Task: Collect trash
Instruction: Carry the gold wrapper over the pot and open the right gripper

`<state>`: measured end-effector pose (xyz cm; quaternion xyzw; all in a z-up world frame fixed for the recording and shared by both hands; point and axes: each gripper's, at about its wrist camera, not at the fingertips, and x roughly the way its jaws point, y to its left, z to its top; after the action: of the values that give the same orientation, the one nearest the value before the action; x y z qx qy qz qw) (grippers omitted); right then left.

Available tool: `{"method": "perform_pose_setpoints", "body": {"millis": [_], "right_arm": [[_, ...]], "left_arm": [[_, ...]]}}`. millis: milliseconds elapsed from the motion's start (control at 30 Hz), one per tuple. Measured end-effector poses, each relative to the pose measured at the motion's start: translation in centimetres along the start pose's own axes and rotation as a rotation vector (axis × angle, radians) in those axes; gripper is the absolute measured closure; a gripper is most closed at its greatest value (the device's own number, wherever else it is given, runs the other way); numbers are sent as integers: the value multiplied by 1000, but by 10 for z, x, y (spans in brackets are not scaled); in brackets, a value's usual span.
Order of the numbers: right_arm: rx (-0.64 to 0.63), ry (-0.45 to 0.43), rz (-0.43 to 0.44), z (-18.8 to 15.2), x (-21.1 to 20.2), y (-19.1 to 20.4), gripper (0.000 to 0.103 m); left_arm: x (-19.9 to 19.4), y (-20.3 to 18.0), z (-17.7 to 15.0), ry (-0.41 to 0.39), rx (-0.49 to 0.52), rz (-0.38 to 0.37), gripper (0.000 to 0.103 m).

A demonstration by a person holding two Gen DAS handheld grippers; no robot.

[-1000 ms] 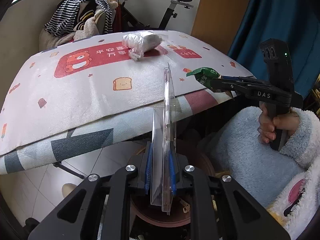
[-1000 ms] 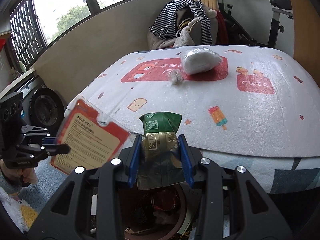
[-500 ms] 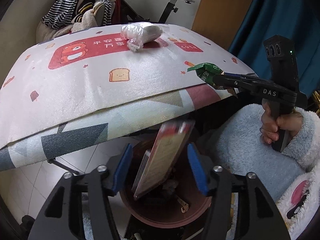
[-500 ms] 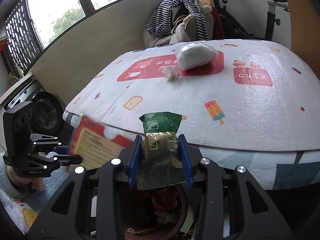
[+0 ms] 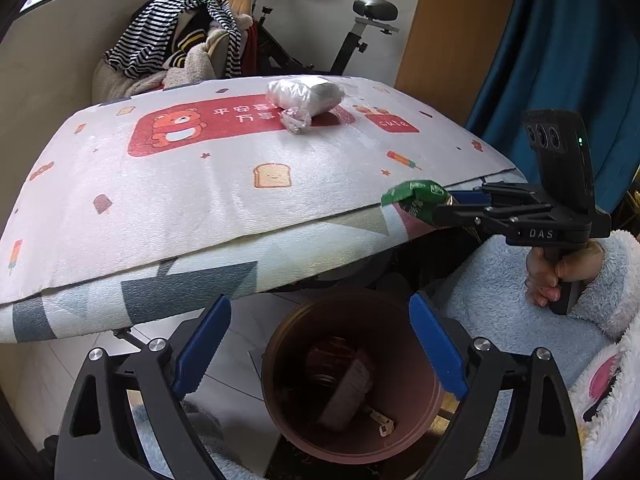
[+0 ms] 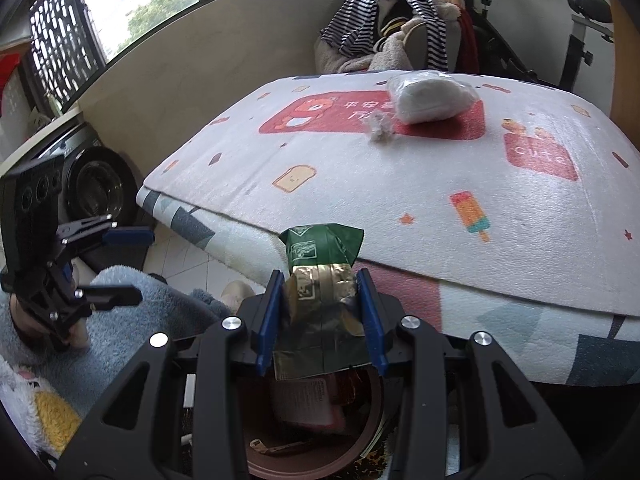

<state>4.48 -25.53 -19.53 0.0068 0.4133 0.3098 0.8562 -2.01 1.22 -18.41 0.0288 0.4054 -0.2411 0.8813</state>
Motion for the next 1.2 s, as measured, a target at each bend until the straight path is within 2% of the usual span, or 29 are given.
{"method": "perform_pose_setpoints", "body": {"millis": [167,500,767,967,1067,1100,1200], "right_arm": [[-37,30,35,-2,5,6,63],[-136,123,79,-6,19,33,63],[-181,172,73,-15,30,50,61],[-210,190,43,-23,36,61,59],[-222,196,11,-24,40,65,43],[-224,199,9,-24,41,65,31],[-223,201,-19,-24,44,67,16]], "left_arm": [[-7,11,-3,-28,-20,6,13],[-6,30,-15,-61,-135,34,13],[0,15,-18,-50,-78,25,13],[5,10,-18,-46,-59,56,13],[6,12,-19,-42,-67,49,13],[6,13,-19,-41,-70,47,13],[6,15,-19,-39,-80,50,13]]}}
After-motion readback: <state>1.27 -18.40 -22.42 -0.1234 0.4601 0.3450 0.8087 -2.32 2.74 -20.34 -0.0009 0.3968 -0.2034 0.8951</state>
